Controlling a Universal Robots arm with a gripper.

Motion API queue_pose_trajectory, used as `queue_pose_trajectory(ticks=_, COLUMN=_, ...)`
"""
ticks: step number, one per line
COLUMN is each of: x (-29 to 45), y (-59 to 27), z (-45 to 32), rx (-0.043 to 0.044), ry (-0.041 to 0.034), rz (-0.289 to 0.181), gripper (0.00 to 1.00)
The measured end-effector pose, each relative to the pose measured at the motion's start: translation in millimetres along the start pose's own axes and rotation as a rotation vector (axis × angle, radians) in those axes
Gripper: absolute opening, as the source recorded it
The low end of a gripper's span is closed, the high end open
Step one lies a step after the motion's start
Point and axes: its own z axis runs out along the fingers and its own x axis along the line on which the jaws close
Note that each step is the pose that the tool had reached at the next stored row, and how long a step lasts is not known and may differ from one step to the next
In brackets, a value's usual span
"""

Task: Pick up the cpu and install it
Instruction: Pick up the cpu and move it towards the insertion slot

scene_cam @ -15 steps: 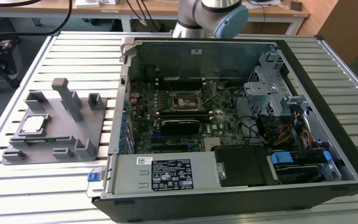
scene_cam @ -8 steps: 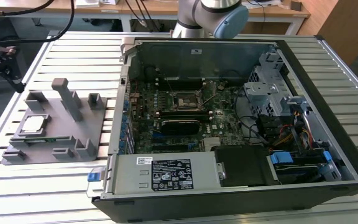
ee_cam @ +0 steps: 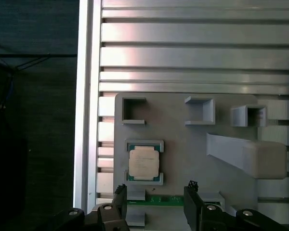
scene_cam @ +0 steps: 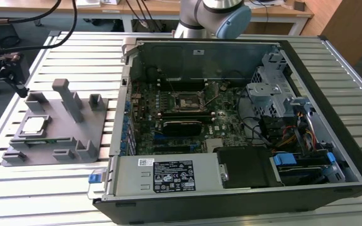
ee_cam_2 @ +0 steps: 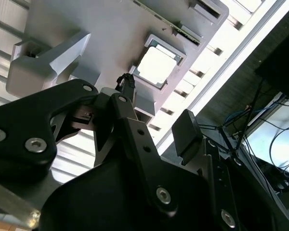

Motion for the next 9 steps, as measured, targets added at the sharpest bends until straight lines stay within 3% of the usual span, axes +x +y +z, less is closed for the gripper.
queue_pose_trajectory(ticks=9, x=-0.3, y=-0.4, z=9.9, rx=0.0000, ry=0.0001, rz=0.000, gripper=0.58)
